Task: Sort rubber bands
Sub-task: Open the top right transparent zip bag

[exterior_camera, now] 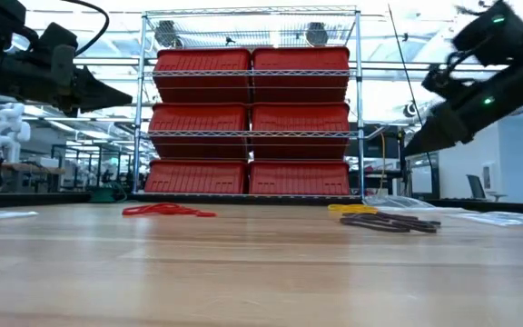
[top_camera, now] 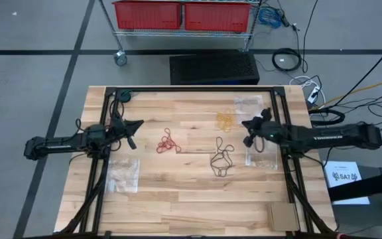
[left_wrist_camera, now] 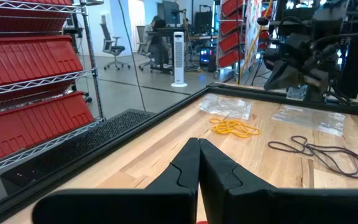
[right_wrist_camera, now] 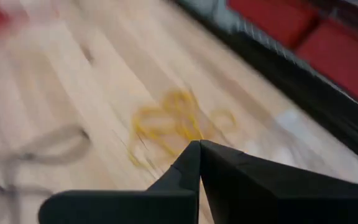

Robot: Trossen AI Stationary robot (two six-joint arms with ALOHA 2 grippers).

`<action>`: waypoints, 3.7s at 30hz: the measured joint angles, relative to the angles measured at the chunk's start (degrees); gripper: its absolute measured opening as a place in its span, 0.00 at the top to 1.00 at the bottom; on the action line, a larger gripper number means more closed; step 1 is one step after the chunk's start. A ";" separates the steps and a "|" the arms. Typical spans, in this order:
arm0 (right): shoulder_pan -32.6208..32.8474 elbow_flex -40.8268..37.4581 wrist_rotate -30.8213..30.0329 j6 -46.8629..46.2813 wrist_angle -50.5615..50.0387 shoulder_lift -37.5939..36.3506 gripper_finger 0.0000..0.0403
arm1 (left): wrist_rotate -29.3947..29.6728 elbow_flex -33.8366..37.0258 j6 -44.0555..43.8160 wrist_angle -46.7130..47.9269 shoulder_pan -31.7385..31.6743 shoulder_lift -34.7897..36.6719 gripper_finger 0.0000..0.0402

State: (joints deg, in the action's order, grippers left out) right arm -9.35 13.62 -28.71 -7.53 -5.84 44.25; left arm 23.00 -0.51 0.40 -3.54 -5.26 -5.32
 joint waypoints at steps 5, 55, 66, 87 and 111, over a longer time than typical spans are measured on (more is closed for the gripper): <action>-3.76 6.92 0.28 -0.60 -9.13 12.85 0.88 | 0.01 0.00 0.00 -0.02 0.00 -0.01 0.98; -6.69 37.49 7.94 10.88 -34.22 35.03 1.00 | 2.48 0.00 15.63 -1.25 -0.02 0.00 0.98; 2.54 56.26 15.29 4.47 -50.81 32.98 1.00 | 2.63 0.00 21.26 -0.20 -0.02 -0.02 0.98; 11.72 57.49 20.11 -0.86 -27.31 42.59 1.00 | -13.48 0.00 -3.42 -14.74 -0.02 -0.94 0.97; 5.93 57.58 28.85 6.70 4.47 54.86 1.00 | -22.03 -3.26 -8.61 -33.03 3.30 -36.76 0.53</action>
State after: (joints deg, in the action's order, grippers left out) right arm -3.42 71.20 0.14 -0.83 -1.37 99.11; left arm 0.97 -3.77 -8.21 -36.57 -1.96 -42.08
